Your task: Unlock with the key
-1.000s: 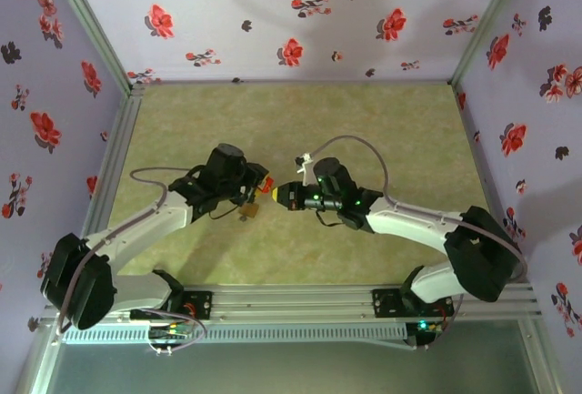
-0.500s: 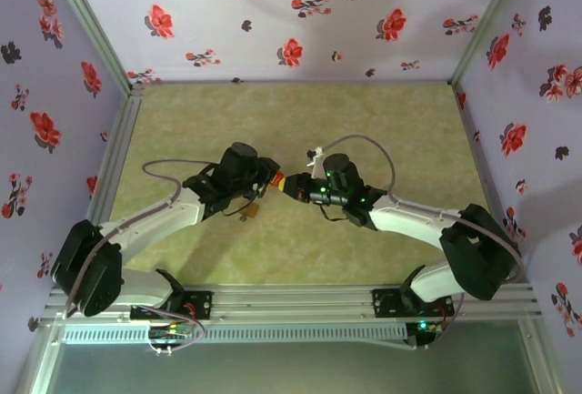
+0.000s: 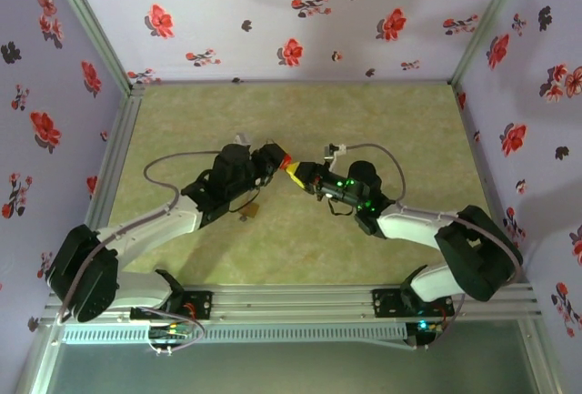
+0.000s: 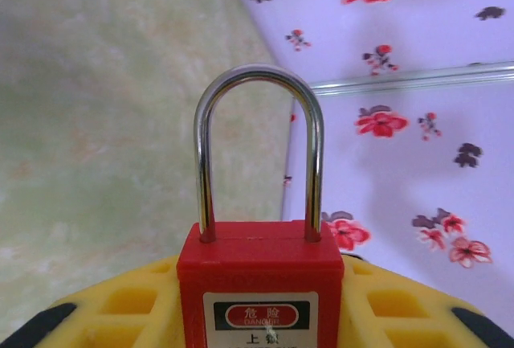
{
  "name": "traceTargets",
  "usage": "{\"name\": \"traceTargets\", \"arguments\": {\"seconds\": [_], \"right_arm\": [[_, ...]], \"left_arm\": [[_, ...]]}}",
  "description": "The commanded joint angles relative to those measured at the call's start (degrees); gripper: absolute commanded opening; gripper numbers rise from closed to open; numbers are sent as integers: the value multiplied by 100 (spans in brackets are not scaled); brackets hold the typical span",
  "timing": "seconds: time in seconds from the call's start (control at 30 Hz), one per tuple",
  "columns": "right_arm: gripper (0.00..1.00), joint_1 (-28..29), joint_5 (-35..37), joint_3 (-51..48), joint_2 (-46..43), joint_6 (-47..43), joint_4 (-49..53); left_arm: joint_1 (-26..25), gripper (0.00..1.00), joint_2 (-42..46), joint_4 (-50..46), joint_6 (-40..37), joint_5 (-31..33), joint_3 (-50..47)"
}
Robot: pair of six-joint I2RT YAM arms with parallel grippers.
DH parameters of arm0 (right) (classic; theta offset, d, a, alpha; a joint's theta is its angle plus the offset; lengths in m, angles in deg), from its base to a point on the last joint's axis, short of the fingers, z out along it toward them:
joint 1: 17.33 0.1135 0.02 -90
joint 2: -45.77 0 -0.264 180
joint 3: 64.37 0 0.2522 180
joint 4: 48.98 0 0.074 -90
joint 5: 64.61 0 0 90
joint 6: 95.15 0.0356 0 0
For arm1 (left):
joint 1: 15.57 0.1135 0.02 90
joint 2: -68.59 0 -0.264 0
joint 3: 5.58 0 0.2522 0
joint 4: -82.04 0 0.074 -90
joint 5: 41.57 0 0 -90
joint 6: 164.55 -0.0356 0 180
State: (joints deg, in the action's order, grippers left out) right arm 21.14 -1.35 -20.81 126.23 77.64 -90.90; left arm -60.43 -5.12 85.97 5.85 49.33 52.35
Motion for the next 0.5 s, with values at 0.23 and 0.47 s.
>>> {"name": "traceTargets", "arguments": {"seconds": [0.23,0.47], "right_arm": [[14,-160,563,-242,-245,1293,-769],[51,-244,630,-415,-1541,432,1858]], "left_arm": [[-106,0,207,490,-579,-427,-264],[145,0,508,-785,-1206,-436,49]]}}
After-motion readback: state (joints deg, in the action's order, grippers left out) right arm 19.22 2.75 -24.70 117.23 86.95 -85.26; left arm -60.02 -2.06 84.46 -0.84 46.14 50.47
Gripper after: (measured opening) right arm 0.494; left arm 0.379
